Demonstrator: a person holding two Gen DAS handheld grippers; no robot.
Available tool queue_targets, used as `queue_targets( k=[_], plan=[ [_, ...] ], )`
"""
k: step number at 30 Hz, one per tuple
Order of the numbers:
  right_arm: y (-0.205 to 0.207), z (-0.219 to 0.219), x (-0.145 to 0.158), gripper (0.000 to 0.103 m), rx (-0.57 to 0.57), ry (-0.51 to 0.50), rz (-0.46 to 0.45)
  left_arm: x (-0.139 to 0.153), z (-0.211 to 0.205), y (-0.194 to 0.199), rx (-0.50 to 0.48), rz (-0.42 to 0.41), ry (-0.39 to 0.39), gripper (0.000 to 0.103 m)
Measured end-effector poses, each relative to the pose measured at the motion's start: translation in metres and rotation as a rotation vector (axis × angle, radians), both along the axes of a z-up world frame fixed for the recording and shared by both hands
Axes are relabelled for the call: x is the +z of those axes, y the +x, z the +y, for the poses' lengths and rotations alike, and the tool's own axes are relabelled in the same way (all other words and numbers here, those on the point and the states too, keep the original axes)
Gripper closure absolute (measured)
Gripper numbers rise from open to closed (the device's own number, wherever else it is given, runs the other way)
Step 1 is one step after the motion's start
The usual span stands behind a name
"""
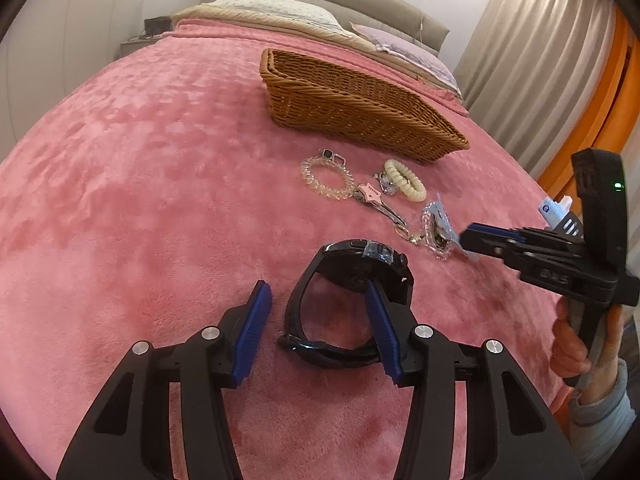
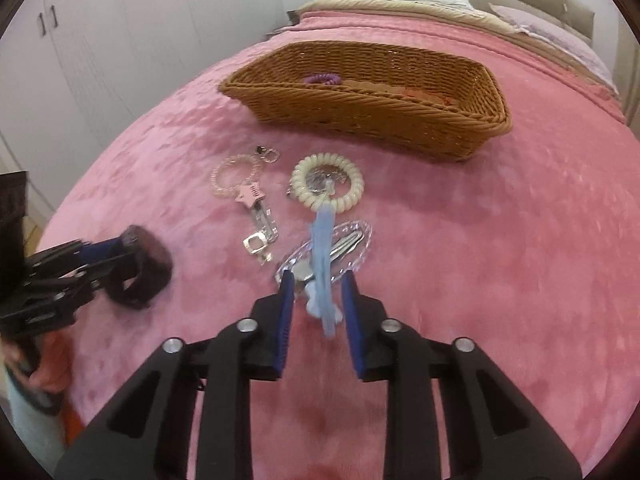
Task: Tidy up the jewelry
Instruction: 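Close the left tool on the black watch while the right tool grasps the blue clip, then carry the watch and blue clip into the basket and open both tools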
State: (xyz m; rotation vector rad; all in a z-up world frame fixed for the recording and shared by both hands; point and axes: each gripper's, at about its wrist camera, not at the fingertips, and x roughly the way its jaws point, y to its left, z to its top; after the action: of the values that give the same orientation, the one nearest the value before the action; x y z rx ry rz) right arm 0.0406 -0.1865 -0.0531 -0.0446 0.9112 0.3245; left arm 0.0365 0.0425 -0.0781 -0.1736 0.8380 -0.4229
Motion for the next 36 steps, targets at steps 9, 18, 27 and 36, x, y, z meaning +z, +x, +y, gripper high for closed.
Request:
queue_targets(
  k=[9,18,27,36],
  plan=[
    [-0.013,-0.001,-0.014,0.088,0.012,-0.014,-0.003,-0.001,-0.004,0.0,0.005,-0.004,0.029,0.057],
    [-0.042,-0.002,-0.012,0.088,0.029,-0.012,-0.048,-0.004,0.001,0.004,0.064,0.012,0.047,0.087],
    [-0.052,-0.009,0.007,0.088,0.019,0.023,-0.102,0.015,0.006,-0.007,0.125,-0.082,0.002,0.098],
    [-0.031,-0.011,0.077,0.088,0.013,0.011,-0.26,0.088,-0.021,0.009,0.12,-0.214,-0.029,0.098]
  ],
)
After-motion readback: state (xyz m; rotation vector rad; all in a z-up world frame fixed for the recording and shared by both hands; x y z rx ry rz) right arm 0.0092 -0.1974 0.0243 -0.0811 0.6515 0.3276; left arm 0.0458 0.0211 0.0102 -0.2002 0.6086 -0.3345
